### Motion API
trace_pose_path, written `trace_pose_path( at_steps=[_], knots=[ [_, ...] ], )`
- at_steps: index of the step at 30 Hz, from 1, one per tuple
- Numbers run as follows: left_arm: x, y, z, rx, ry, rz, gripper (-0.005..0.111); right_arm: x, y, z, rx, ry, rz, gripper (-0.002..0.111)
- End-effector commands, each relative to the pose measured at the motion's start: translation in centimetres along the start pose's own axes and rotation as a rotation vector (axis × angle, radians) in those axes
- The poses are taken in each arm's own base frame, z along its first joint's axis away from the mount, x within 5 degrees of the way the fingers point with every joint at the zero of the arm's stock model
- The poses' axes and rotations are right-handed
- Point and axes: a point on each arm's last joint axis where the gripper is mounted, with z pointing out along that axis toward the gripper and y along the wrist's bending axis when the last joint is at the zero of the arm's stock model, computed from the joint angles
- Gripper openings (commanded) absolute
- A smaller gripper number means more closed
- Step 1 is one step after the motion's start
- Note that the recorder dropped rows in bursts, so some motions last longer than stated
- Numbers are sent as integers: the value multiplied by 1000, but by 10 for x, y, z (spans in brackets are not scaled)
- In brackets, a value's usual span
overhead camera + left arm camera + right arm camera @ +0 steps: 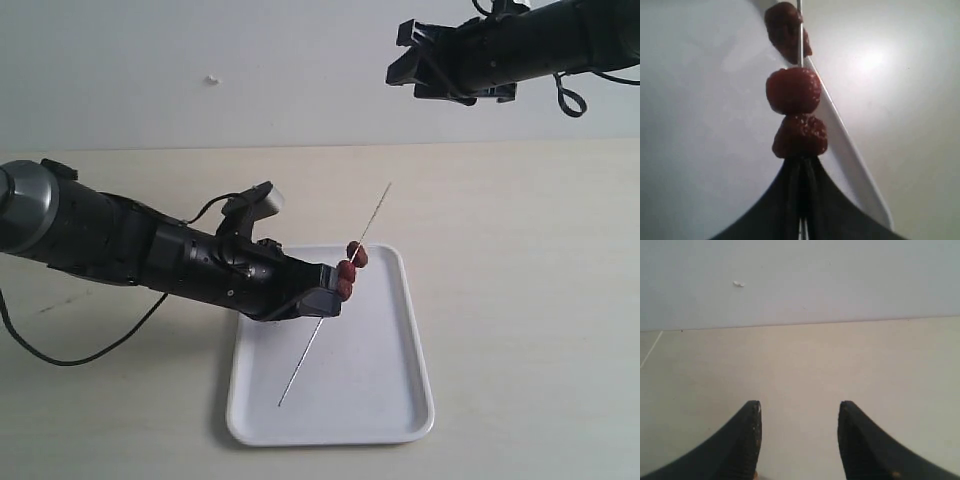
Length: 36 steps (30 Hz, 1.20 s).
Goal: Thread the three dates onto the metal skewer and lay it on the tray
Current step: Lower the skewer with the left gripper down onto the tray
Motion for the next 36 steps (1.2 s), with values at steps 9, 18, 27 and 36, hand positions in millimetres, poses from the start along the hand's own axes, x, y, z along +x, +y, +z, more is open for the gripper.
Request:
trace_pose_path(
  at_steps=[9, 18, 27, 36],
  knots=[
    [3, 1, 1, -13, 4, -82, 0, 0, 4, -5, -26, 20, -2, 47],
    [7, 2, 1, -33, 43, -110, 0, 1, 5, -6, -35, 33, -6, 47],
    [9, 3, 0, -44, 74, -129, 0, 2, 5, -6, -35, 48, -5, 47],
    [13, 4, 0, -59, 108, -145, 0, 2, 5, -6, -35, 48, -5, 47]
  ],
)
